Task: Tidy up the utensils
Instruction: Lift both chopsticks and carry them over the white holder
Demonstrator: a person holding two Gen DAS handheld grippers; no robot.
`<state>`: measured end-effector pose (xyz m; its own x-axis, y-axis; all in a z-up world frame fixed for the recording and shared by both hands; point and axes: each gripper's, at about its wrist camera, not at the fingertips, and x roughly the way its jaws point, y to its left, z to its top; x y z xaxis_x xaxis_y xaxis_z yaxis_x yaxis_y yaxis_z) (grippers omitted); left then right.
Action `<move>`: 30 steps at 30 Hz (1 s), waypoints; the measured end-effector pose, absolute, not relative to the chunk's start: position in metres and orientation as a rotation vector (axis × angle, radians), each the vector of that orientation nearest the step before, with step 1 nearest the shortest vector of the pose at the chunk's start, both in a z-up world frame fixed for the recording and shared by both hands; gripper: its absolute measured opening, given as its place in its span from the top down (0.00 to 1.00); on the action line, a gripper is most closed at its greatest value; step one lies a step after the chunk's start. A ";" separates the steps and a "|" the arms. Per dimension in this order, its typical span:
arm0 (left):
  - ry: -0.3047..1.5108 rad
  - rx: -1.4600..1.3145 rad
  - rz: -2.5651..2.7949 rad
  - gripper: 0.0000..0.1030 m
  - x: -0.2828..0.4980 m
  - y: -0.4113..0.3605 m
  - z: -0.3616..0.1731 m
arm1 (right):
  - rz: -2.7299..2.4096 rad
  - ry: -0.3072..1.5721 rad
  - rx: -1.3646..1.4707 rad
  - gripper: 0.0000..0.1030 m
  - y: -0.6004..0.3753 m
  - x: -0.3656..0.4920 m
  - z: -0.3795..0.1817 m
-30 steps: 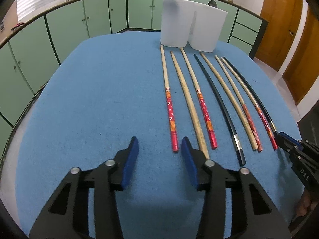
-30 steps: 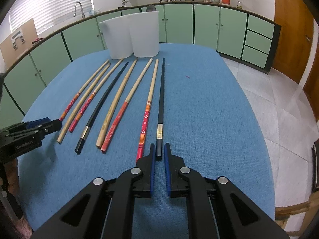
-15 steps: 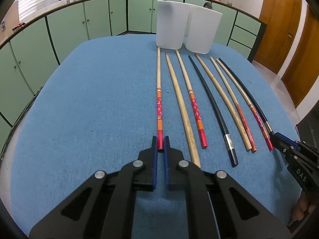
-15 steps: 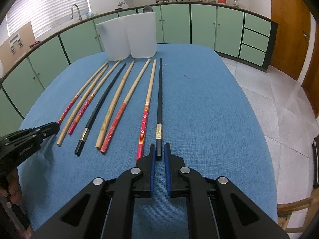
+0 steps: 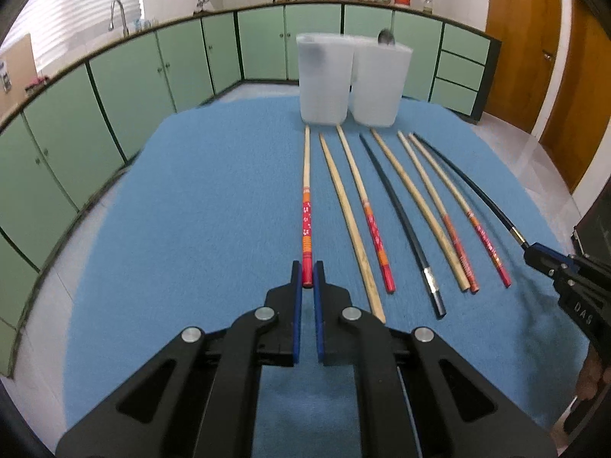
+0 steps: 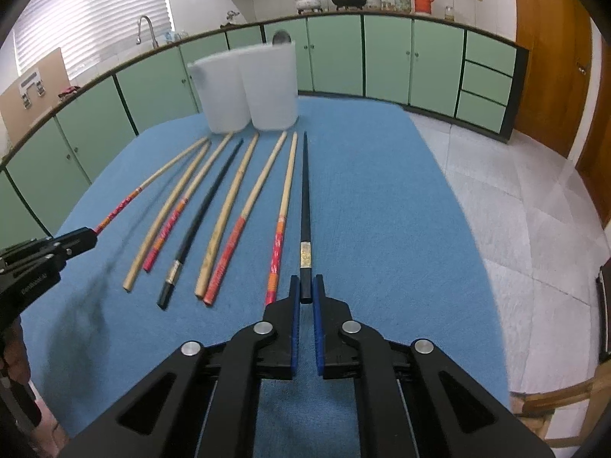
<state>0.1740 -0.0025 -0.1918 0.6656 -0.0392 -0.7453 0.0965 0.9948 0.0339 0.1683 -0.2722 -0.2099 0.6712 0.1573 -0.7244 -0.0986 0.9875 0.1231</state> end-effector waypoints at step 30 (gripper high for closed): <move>0.608 0.033 -0.149 0.96 0.215 0.007 -0.055 | 0.277 0.681 0.007 0.94 -0.294 0.210 -0.070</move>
<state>0.2152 0.0073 -0.0550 0.8106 -0.1295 -0.5711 0.1489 0.9888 -0.0128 0.2103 -0.2945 -0.0698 0.7420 0.2545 -0.6202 -0.2502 0.9634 0.0961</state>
